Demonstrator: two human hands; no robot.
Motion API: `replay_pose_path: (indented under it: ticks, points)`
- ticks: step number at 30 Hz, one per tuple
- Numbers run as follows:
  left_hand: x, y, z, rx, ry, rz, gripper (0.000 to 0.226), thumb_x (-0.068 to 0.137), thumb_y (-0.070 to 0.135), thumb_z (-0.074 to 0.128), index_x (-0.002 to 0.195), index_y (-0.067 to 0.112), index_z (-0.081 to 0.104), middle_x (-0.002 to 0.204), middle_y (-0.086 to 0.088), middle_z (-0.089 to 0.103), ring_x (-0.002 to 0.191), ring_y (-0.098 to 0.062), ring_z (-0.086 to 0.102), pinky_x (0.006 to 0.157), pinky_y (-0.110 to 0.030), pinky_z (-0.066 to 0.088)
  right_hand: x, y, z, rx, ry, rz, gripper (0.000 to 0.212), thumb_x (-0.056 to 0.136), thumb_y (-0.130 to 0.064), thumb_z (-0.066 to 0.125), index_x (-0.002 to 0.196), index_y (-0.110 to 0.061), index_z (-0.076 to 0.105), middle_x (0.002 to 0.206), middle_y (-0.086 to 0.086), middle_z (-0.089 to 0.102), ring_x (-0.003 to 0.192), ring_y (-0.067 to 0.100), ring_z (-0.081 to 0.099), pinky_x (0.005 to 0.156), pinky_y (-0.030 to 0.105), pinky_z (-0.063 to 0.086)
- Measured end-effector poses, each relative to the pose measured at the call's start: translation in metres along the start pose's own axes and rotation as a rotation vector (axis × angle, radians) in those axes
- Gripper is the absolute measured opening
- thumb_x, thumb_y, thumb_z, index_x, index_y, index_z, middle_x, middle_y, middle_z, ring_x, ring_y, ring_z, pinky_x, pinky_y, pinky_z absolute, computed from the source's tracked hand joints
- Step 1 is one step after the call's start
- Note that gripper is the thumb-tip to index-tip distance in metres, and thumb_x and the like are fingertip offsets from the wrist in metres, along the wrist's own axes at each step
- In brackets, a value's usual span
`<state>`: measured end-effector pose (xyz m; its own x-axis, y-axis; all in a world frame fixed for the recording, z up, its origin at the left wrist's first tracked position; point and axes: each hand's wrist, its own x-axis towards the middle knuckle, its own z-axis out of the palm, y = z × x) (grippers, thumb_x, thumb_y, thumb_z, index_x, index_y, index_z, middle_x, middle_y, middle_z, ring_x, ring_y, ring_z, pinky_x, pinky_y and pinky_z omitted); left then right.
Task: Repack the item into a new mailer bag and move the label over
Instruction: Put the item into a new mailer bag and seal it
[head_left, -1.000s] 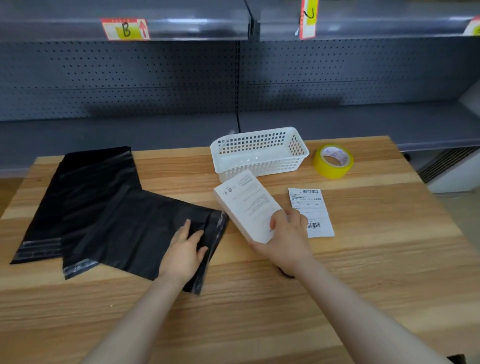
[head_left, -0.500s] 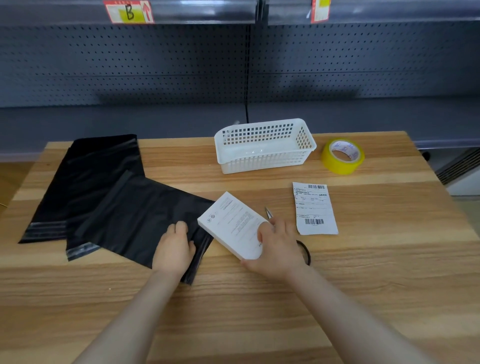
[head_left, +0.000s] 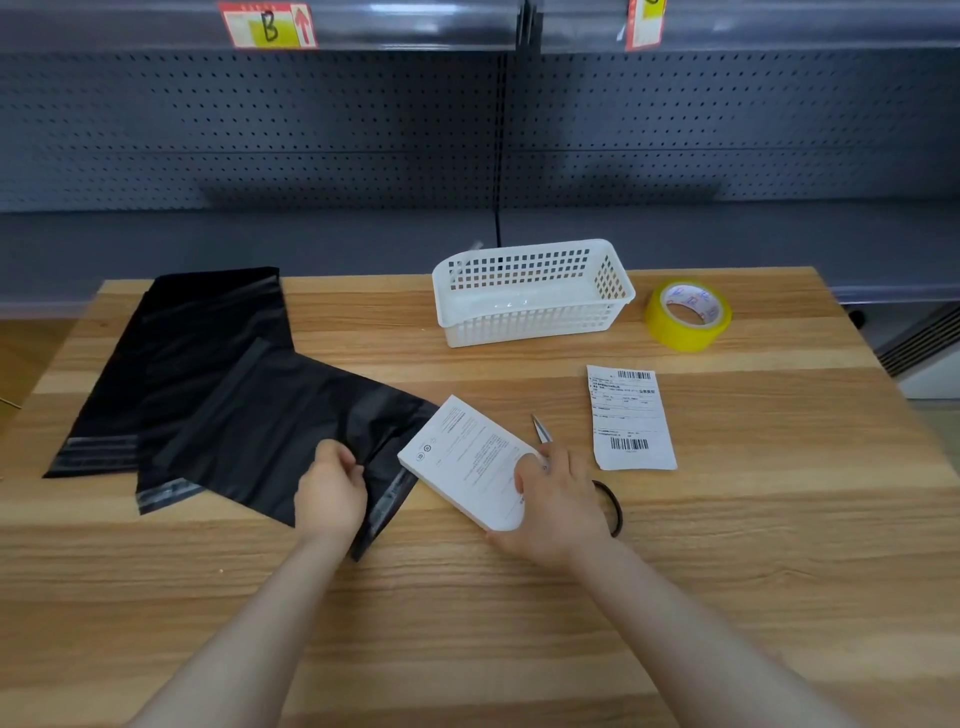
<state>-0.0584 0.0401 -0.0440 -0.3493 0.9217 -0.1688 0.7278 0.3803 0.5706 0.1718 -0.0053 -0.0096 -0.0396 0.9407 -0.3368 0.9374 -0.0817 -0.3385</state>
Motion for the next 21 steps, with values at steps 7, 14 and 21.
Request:
replay_pose_path:
  ticks: [7,14,21]
  points:
    - [-0.007,0.013,-0.004,-0.099,0.024,0.014,0.005,0.091,0.011,0.051,0.092,0.014,0.048,0.087,-0.001,0.06,0.081,-0.024,0.055,0.069,-0.033,0.04,-0.009,-0.009,-0.006,0.026,-0.001,-0.068,0.067,0.061,-0.06,0.069,0.107,-0.019,0.041,0.133,0.006,0.031,0.126,0.026,0.024,0.102,0.035,0.029]
    - [-0.019,0.016,-0.008,-0.124,0.045,0.066,0.005,0.091,0.011,0.052,0.092,0.014,0.048,0.085,0.001,0.058,0.078,-0.023,0.057,0.067,-0.033,0.043,-0.015,-0.011,-0.009,-0.143,-0.005,-0.083,0.075,0.063,-0.062,0.064,0.118,-0.017,0.041,0.13,0.009,0.033,0.123,0.029,0.027,0.103,0.038,0.027]
    - [-0.024,0.018,-0.009,-0.13,0.028,0.101,0.009,0.09,0.01,0.054,0.097,0.015,0.055,0.086,0.003,0.059,0.08,-0.019,0.057,0.071,-0.031,0.044,-0.02,-0.021,-0.01,0.036,0.057,0.019,0.071,0.062,-0.064,0.063,0.113,-0.019,0.042,0.129,0.007,0.035,0.123,0.027,0.026,0.103,0.036,0.027]
